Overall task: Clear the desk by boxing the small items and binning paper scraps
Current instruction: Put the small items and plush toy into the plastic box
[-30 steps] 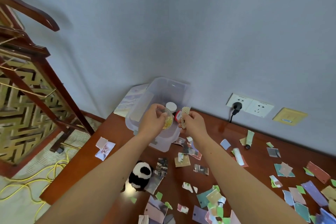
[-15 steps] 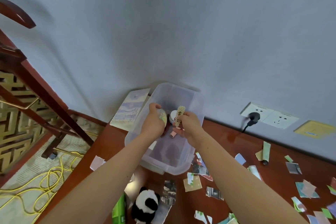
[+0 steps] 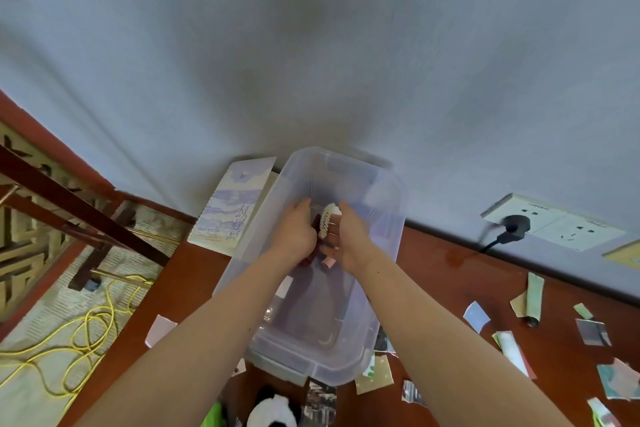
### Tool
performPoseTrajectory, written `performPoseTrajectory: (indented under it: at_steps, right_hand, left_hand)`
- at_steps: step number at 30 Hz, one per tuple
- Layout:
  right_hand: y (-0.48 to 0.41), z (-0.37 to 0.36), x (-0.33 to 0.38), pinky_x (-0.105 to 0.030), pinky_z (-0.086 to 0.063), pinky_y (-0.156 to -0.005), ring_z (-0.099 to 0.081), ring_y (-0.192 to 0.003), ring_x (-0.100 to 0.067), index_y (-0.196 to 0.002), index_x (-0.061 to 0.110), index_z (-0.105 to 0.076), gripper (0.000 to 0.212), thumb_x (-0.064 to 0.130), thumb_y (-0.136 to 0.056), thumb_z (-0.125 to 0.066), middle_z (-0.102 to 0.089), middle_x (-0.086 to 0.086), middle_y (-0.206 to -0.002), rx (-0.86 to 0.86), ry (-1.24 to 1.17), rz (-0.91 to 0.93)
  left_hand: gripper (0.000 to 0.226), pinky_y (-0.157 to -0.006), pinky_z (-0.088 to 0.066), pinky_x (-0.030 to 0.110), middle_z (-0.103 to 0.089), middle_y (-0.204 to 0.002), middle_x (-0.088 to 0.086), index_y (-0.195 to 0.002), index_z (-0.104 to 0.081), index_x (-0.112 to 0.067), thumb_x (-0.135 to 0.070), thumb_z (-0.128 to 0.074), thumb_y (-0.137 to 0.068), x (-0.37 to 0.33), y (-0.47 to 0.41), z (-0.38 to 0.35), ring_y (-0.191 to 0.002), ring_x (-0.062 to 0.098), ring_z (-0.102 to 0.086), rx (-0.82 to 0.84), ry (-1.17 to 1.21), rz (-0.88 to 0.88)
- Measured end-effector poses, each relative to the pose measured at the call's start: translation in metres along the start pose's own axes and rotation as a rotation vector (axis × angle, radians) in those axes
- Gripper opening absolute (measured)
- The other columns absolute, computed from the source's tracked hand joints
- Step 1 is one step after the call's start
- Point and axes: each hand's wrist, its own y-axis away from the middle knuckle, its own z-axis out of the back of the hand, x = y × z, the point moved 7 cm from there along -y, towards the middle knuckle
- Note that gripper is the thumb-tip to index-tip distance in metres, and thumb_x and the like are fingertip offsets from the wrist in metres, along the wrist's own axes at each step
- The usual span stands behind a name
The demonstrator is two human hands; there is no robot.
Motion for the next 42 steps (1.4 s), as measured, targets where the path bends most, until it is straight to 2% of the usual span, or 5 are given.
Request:
performPoseTrajectory:
  at_steps: [5, 12, 23, 26, 42]
  right_hand:
    - [-0.003, -0.003, -0.002, -0.030, -0.042, -0.070, -0.052, -0.078, -0.018, -0.111, 0.008, -0.058, 0.044, 0.046, -0.099, -0.038, -0.057, -0.006, -0.087, 0.013, -0.032, -0.030]
    - [0.024, 0.007, 0.006, -0.036, -0.045, -0.085, -0.058, -0.095, -0.021, -0.118, 0.011, -0.056, 0.043, 0.047, -0.099, -0.041, -0.059, -0.006, -0.098, 0.085, -0.111, 0.039]
    - [0.129, 0.085, 0.010, -0.027, -0.048, -0.061, -0.058, -0.065, -0.017, -0.103, 0.010, -0.063, 0.018, 0.006, -0.094, -0.049, -0.065, -0.009, -0.084, -0.043, -0.134, 0.456]
    - [0.149, 0.122, -0.002, -0.027, -0.048, -0.058, -0.058, -0.061, -0.015, -0.103, 0.009, -0.065, 0.023, 0.000, -0.090, -0.048, -0.066, -0.006, -0.077, -0.128, -0.108, 0.482]
    - [0.204, 0.280, -0.049, -0.018, -0.046, -0.049, -0.055, -0.062, -0.012, -0.107, 0.011, -0.064, 0.024, 0.003, -0.092, -0.047, -0.064, -0.008, -0.086, -0.303, -0.068, 0.472]
  left_hand:
    - [0.051, -0.094, -0.049, 0.046, -0.062, -0.117, 0.014, -0.117, -0.056, -0.011, -0.033, -0.036, -0.076, 0.028, -0.024, -0.026, -0.106, 0.029, -0.060, 0.013, 0.021, -0.002]
    - [0.051, -0.095, -0.030, 0.017, -0.047, -0.140, 0.005, -0.140, -0.044, -0.010, 0.003, -0.045, -0.091, -0.027, 0.037, 0.020, -0.128, 0.019, -0.045, -0.086, 0.190, -0.031]
    - [0.036, -0.082, -0.050, 0.019, -0.061, -0.111, -0.002, -0.120, -0.057, -0.017, 0.002, -0.050, -0.089, -0.082, 0.143, 0.024, -0.103, 0.013, -0.058, -0.194, 0.532, -0.190]
    - [0.032, -0.085, -0.055, 0.032, -0.062, -0.108, -0.004, -0.114, -0.057, -0.024, -0.002, -0.049, -0.092, -0.097, 0.169, 0.004, -0.099, 0.013, -0.061, -0.159, 0.563, -0.229]
    - [0.023, -0.080, -0.055, 0.029, -0.063, -0.105, -0.004, -0.108, -0.058, -0.024, -0.008, -0.045, -0.097, -0.152, 0.250, -0.127, -0.091, 0.014, -0.066, 0.186, 0.506, -0.224]
